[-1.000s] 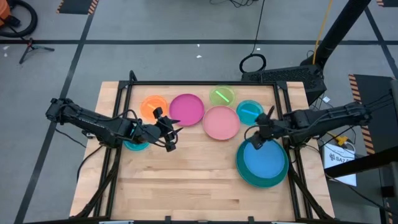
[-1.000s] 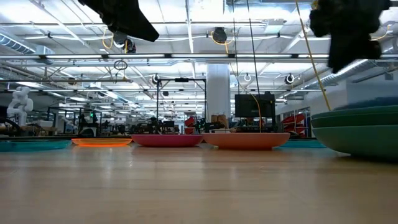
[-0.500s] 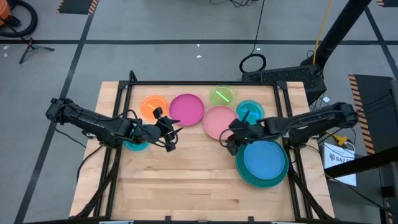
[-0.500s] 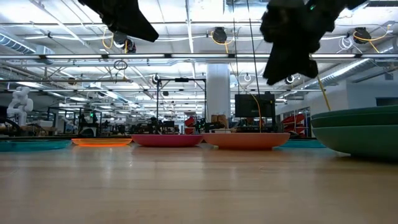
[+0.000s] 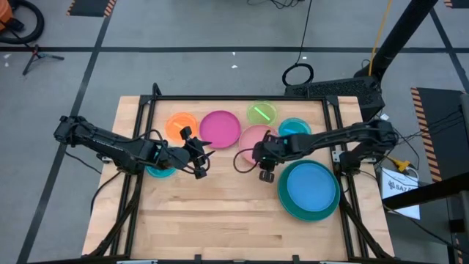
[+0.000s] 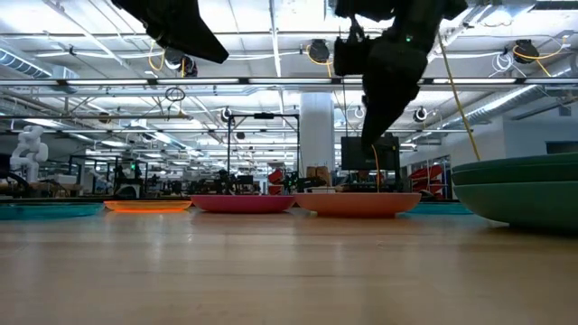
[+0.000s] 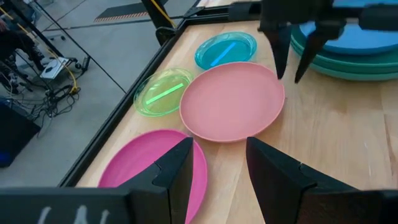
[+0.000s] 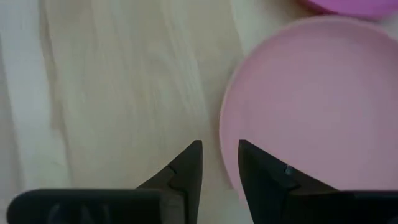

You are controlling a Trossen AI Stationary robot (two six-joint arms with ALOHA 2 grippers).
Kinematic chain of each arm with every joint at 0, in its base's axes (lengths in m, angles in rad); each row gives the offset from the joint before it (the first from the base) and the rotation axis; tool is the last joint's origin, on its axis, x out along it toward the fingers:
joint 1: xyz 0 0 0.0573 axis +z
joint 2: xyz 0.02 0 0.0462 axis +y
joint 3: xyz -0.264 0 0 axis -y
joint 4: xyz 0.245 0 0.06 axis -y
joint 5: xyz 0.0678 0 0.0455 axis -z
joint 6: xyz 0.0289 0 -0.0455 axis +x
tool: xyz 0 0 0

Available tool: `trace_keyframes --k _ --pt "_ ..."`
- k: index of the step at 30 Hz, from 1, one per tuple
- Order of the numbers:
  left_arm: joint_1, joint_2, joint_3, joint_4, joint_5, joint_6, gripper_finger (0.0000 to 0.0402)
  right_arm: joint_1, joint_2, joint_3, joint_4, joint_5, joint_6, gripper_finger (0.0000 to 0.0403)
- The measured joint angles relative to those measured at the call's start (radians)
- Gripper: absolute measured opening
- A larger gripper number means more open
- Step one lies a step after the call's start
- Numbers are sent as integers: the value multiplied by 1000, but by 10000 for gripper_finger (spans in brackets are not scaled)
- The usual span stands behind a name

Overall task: Stack plastic plates
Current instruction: Stack the light pink plate on top of the blue plate

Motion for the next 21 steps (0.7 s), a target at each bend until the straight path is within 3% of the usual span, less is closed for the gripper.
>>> trace_keyframes --k 10,15,21 --pt "0 0 0 -42 0 2 154 13 135 18 3 134 -120 139" --pt "0 0 0 -44 0 2 154 12 175 19 14 126 -103 163" --pt "1 0 0 -44 0 14 154 13 207 19 17 128 -83 164"
